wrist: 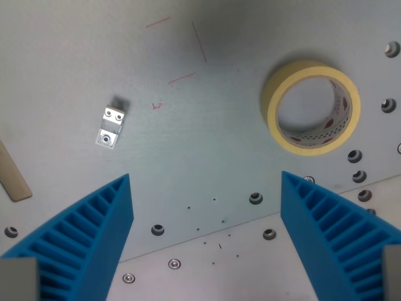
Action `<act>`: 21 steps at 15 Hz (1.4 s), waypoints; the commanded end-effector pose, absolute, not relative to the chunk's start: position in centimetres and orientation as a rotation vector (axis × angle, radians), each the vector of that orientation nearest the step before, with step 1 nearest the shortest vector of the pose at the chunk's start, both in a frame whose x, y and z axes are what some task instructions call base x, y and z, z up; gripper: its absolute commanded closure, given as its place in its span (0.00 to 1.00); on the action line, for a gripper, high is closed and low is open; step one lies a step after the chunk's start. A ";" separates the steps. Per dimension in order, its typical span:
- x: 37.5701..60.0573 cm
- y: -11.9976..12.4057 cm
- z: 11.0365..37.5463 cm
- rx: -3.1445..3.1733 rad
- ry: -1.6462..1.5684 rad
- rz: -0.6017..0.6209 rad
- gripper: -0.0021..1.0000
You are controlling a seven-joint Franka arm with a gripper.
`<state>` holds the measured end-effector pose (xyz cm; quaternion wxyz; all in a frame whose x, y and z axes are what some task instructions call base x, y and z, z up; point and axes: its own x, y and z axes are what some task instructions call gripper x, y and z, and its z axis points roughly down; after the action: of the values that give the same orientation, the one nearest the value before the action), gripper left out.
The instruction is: Move in gripper positive x
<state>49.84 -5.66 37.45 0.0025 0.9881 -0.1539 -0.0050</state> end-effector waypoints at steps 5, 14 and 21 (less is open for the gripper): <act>52.2 -6.4 37.7 3.100 -0.484 -0.008 0.00; 56.5 -7.8 37.7 3.100 -0.484 -0.008 0.00; 59.8 -8.9 37.6 3.100 -0.484 -0.008 0.00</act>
<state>58.95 -8.30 37.17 0.0076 0.9865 -0.1614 0.0284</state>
